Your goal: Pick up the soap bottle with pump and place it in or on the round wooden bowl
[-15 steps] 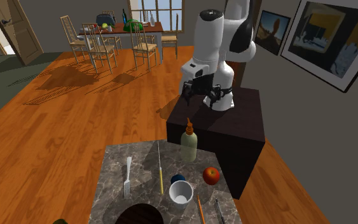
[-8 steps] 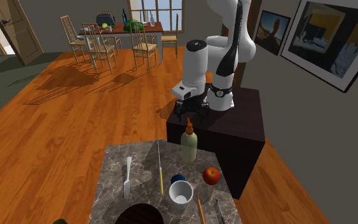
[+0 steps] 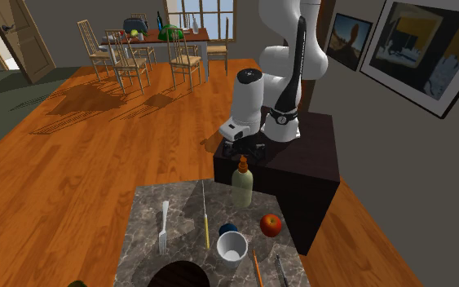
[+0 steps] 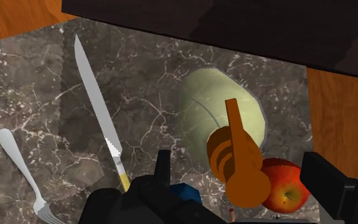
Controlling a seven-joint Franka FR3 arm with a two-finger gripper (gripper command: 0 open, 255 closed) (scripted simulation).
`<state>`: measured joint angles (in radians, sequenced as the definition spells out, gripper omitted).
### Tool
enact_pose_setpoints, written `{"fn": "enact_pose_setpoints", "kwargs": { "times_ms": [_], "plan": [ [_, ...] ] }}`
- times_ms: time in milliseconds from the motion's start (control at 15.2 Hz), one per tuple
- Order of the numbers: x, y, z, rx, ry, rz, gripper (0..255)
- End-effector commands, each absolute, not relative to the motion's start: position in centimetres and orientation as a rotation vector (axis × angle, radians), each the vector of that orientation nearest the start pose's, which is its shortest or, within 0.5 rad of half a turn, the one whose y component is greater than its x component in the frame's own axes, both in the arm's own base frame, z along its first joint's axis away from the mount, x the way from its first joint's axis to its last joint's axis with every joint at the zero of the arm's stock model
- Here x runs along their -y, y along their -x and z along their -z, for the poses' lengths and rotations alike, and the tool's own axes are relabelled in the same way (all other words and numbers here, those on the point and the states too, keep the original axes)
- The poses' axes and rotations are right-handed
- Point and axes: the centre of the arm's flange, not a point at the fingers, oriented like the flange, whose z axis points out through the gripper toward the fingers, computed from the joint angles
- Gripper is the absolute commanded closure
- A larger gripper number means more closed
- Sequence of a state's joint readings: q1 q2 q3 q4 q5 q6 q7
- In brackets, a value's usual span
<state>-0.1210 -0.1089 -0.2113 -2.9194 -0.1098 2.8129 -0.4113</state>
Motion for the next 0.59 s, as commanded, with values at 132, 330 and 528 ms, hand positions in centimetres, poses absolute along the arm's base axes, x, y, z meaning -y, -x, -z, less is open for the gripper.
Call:
{"fn": "enact_pose_setpoints", "kwargs": {
  "times_ms": [132, 330, 528],
  "plan": [
    [10.17, -32.35, -20.81, 0.29, 3.141, -0.004, 0],
    [10.17, -32.35, -20.81, 0.29, 3.141, -0.004, 0],
    [10.17, -32.35, -20.81, 0.29, 3.141, -0.004, 255]
  ]
}}
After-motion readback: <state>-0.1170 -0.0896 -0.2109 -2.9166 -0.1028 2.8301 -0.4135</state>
